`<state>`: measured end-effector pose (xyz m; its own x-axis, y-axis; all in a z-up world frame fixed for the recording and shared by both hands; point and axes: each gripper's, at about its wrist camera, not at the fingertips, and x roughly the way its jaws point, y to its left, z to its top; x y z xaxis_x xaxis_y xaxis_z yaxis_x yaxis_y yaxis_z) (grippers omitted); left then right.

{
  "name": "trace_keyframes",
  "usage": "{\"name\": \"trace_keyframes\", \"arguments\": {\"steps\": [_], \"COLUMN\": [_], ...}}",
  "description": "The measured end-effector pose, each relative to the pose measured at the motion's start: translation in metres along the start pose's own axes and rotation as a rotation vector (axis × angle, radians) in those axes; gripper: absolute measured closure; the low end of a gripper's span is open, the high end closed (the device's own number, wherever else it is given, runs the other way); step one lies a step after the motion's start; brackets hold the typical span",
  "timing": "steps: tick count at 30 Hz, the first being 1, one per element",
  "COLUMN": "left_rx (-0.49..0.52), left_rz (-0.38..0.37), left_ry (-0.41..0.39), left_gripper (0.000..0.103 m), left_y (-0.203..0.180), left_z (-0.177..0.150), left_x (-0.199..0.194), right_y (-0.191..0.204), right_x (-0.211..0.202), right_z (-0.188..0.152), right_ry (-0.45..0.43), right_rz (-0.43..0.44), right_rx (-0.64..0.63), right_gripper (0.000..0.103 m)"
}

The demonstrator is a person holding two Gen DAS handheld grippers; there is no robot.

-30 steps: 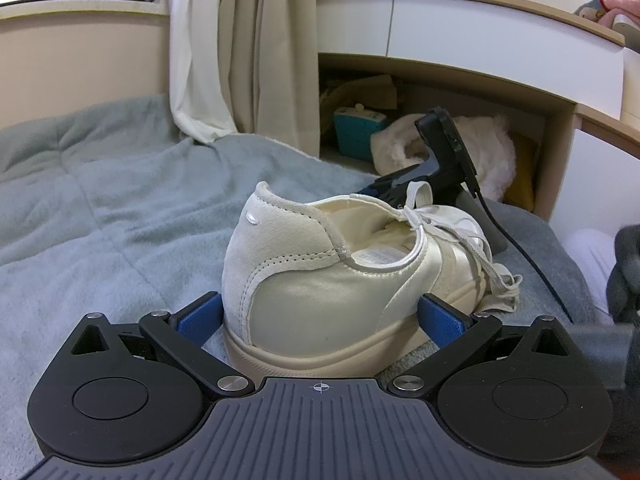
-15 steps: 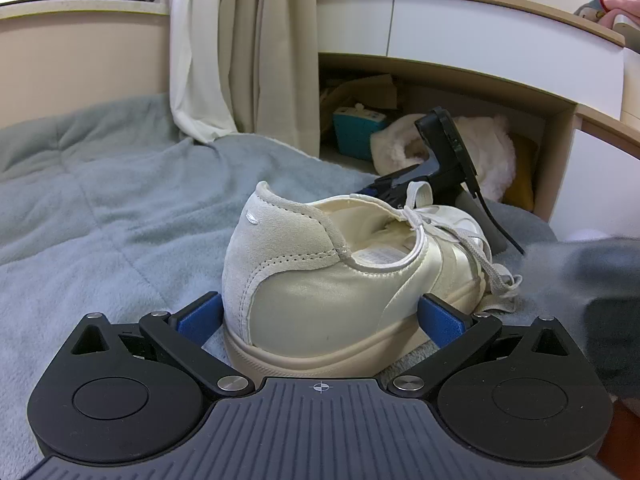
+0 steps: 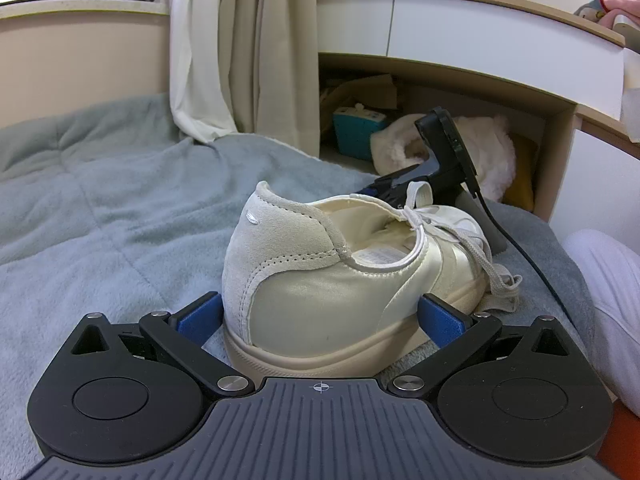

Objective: Lace up shoes with both hands

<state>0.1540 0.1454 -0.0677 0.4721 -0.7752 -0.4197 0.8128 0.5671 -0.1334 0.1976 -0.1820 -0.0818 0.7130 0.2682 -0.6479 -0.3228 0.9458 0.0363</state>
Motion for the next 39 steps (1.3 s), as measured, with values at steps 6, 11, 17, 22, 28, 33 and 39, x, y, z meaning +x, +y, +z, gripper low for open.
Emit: {"name": "trace_keyframes", "arguments": {"steps": [6, 11, 17, 22, 28, 33, 39], "left_rx": [0.000, -0.001, -0.001, -0.001, -0.002, -0.002, -0.003], "left_rz": [0.000, 0.000, 0.000, 0.000, -0.001, -0.001, -0.001], "left_ry": [0.000, 0.000, 0.000, 0.000, 0.000, 0.001, 0.001], "left_gripper": [0.000, 0.000, 0.000, 0.000, 0.000, 0.000, 0.000], "left_y": [-0.0002, -0.0006, -0.0004, -0.0004, -0.0005, -0.0004, -0.0003], "left_z": [-0.0001, -0.0002, -0.0001, -0.0002, -0.0003, -0.0002, -0.0003], "left_x": [0.0001, 0.0000, -0.0001, 0.0000, 0.0000, 0.0001, -0.0001], "right_y": [0.0005, 0.0010, 0.0005, 0.0020, 0.0028, 0.0014, 0.0022], "right_x": [0.0002, 0.0005, 0.0003, 0.0011, 0.0015, 0.0007, 0.0012], "right_z": [0.0003, 0.0007, 0.0005, 0.0013, 0.0018, 0.0010, 0.0015], "right_ry": [0.000, 0.000, 0.000, 0.000, 0.000, 0.000, 0.000], "right_rz": [0.000, 0.000, 0.000, 0.000, 0.000, 0.000, 0.000], "right_rx": [0.000, 0.000, 0.000, 0.000, 0.000, 0.000, 0.000], "right_gripper": [0.000, 0.000, 0.000, 0.000, 0.000, 0.000, 0.000]}}
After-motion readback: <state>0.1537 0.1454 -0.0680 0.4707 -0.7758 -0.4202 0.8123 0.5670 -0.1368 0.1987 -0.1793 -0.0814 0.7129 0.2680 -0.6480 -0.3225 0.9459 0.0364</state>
